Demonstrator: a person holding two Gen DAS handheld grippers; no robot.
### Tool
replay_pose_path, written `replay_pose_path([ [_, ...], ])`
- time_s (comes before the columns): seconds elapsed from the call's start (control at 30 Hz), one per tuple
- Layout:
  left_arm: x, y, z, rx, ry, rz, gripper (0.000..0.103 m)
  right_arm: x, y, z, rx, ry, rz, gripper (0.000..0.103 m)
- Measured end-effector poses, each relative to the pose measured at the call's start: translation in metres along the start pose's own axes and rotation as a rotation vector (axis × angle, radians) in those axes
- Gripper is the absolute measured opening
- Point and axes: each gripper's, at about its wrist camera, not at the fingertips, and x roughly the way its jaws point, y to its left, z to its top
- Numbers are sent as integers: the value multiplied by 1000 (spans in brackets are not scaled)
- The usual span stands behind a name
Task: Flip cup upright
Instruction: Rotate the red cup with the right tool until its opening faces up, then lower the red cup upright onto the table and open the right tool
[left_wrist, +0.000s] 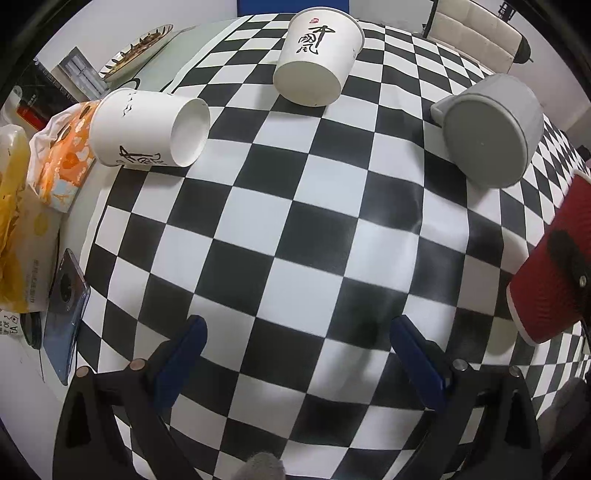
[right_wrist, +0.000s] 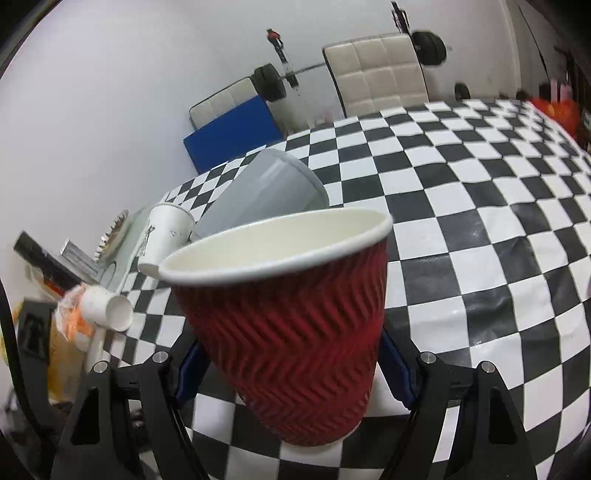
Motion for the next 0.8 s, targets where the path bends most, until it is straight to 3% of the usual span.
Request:
replay_pose_path([
  [0.3, -15, 0, -35, 25, -9, 13, 101, -9, 8, -35, -77, 116, -44, 80],
  [0.37, -20, -1, -38, 29, -21, 23, 101, -16, 6, -41, -88, 137, -61, 86],
  [0.4, -24, -1, -40, 32, -29, 27, 101, -16, 7, -43, -97, 151, -82, 90],
  [0.8, -86, -5, -63, 82, -167, 24, 101, -82, -2, -61, -66, 208, -283, 91],
])
